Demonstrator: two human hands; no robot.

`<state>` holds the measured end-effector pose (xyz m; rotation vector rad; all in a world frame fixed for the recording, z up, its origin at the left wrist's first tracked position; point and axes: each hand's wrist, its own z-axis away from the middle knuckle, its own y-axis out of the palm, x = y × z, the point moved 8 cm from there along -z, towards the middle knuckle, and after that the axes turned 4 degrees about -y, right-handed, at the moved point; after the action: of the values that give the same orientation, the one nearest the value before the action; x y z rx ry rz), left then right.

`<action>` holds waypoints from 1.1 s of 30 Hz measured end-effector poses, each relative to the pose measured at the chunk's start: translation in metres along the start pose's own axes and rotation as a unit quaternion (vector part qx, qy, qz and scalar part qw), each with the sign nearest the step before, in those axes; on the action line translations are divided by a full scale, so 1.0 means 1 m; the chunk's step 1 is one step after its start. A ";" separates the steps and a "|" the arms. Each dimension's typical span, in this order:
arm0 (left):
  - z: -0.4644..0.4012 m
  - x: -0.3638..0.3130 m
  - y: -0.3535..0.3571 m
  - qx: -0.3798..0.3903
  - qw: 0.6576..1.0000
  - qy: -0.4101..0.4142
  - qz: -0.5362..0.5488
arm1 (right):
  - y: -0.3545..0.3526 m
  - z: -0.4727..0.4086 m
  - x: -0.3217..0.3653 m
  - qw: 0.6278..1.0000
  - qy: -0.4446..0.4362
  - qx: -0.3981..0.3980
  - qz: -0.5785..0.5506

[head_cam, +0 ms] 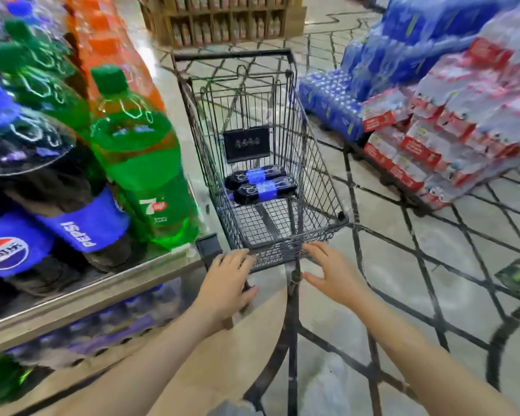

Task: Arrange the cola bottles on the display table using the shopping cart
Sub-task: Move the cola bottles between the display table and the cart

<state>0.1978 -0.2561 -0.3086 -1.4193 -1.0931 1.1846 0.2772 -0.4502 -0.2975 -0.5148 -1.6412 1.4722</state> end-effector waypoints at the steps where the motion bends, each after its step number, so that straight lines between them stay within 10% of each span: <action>1: -0.013 -0.004 0.003 -0.004 1.000 -0.005 -0.002 | -0.006 -0.007 -0.012 1.000 -0.002 -0.003 -0.002; 19: -0.204 -0.097 0.037 0.007 0.986 -0.165 0.017 | -0.078 -0.105 -0.226 0.993 -0.109 0.034 0.004; 33: -0.290 -0.009 0.072 0.046 0.973 -0.220 0.047 | -0.058 -0.243 -0.239 0.989 -0.126 0.070 -0.029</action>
<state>0.4879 -0.3107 -0.3563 -1.1742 -1.2596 1.6498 0.6177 -0.5016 -0.3314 -0.2075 -1.7137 1.6481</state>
